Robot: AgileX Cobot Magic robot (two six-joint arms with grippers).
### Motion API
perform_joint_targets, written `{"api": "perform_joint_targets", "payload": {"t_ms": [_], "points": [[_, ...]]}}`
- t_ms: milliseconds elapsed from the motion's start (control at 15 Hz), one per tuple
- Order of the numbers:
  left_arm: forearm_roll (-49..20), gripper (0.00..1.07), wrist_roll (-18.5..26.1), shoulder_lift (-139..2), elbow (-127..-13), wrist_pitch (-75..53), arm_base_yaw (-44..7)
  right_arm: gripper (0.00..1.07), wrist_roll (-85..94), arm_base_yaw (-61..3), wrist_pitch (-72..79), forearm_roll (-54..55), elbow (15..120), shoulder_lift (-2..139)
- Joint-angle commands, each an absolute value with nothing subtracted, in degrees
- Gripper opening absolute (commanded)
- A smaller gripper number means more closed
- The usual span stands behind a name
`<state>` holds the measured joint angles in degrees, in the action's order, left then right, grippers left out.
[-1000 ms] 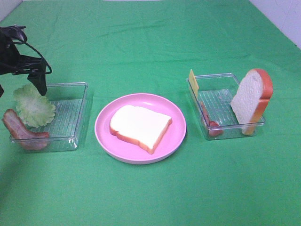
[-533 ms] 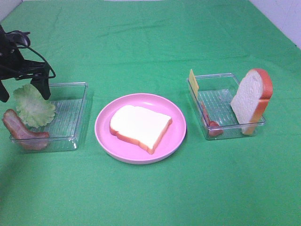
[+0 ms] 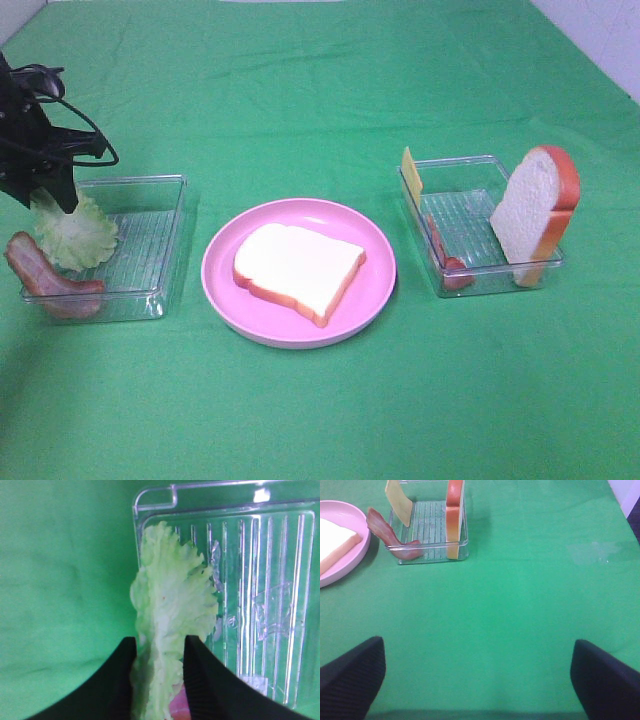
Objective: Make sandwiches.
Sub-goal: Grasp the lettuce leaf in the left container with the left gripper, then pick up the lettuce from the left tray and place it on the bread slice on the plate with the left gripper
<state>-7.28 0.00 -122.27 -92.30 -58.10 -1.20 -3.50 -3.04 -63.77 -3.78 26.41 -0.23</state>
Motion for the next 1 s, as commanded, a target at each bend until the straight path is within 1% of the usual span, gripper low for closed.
{"api": "perform_joint_targets", "payload": {"t_ms": [67, 133, 200, 267, 333, 600, 800, 867, 933, 1000], "points": [[-6.6, 0.14, -2.2, -122.1, -92.0, -59.1, -1.1, 0.97, -3.0, -2.6, -63.1, -3.5, 26.1, -2.0], [-6.0, 0.05, -2.2, -122.1, -92.0, -59.3, -1.1, 0.97, -3.0, -2.6, -63.1, -3.5, 26.1, -2.0], [-5.2, 0.00, -2.2, -122.1, -92.0, -59.4, -1.1, 0.97, -3.0, -2.6, -63.1, -3.5, 26.1, -2.0], [-4.9, 0.00, -2.5, -122.1, -92.0, -59.4, -1.1, 0.97, -3.0, -2.6, -63.1, -3.5, 26.1, -2.0], [-4.5, 0.00, -3.8, -122.1, -92.0, -59.3, -1.1, 0.97, -3.0, -2.6, -63.1, -3.5, 26.1, -2.0], [-5.7, 0.00, -4.0, -121.6, -93.8, -60.2, -1.3, 0.97, -3.0, -2.6, -63.1, -3.5, 26.1, -2.0], [-9.5, 0.00, -3.9, -120.0, -97.9, -62.5, -1.3, 0.97, -3.0, -2.6, -63.1, -3.5, 26.1, -2.0], [-11.6, 0.00, -3.9, -119.9, -100.4, -64.9, -1.3, 0.97, -3.0, -2.6, -63.1, -3.5, 26.1, -2.0], [-14.2, 0.00, -3.9, -119.9, -103.0, -68.0, -1.4, 0.97, -3.0, -2.6, -63.1, -3.5, 26.1, -2.0], [-16.6, 0.00, -3.7, -119.9, -108.9, -72.0, -3.0, 0.97, -3.0, -2.6, -63.1, -3.5, 26.1, -2.0]]}}
